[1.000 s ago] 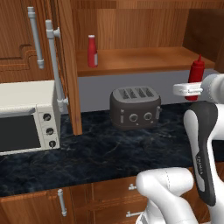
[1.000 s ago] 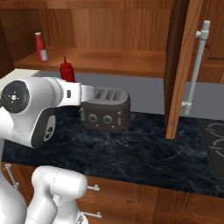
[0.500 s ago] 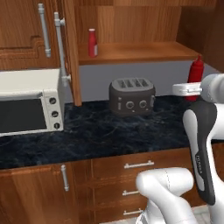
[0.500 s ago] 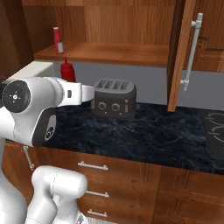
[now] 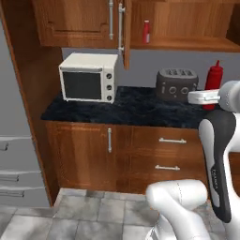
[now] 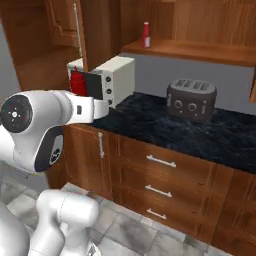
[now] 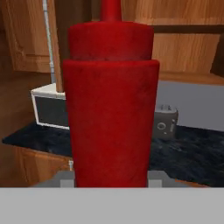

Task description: Move the ketchup and ketchup from the cabinet to the dining counter.

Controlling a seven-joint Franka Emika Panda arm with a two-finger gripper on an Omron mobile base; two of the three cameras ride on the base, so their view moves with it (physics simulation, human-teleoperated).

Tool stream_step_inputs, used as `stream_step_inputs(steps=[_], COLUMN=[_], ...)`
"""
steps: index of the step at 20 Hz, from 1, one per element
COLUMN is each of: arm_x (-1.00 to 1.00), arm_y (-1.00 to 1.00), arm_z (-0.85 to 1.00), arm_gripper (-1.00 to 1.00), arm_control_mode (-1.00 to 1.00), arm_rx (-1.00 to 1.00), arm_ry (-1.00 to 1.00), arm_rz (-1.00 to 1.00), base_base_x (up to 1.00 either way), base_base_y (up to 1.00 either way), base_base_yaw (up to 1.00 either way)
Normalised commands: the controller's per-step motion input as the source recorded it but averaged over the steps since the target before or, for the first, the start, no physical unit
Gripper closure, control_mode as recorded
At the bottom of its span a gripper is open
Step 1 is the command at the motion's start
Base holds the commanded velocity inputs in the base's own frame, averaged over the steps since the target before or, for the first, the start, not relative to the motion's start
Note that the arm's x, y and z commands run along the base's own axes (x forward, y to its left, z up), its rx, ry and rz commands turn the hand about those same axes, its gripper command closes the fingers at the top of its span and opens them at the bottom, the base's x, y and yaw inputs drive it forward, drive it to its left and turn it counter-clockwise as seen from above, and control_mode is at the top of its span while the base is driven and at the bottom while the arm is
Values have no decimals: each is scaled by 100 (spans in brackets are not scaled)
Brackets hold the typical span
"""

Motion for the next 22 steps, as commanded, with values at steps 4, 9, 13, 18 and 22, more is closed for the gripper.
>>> stream_step_inputs(steps=[4, 9, 13, 18, 22], arm_x=[0, 0, 0, 0, 0], arm_y=[0, 0, 0, 0, 0], arm_z=[0, 0, 0, 0, 0], arm_gripper=[100, 100, 100, 100, 100], arm_control_mode=[100, 100, 100, 100, 100], arm_rx=[0, 0, 0, 0, 0], arm_ry=[0, 0, 0, 0, 0], arm_rz=[0, 0, 0, 0, 0], base_base_x=[-46, -8, -24, -32, -53], base_base_y=[2, 0, 1, 9, 40], base_base_yaw=[99, 100, 100, 100, 99])
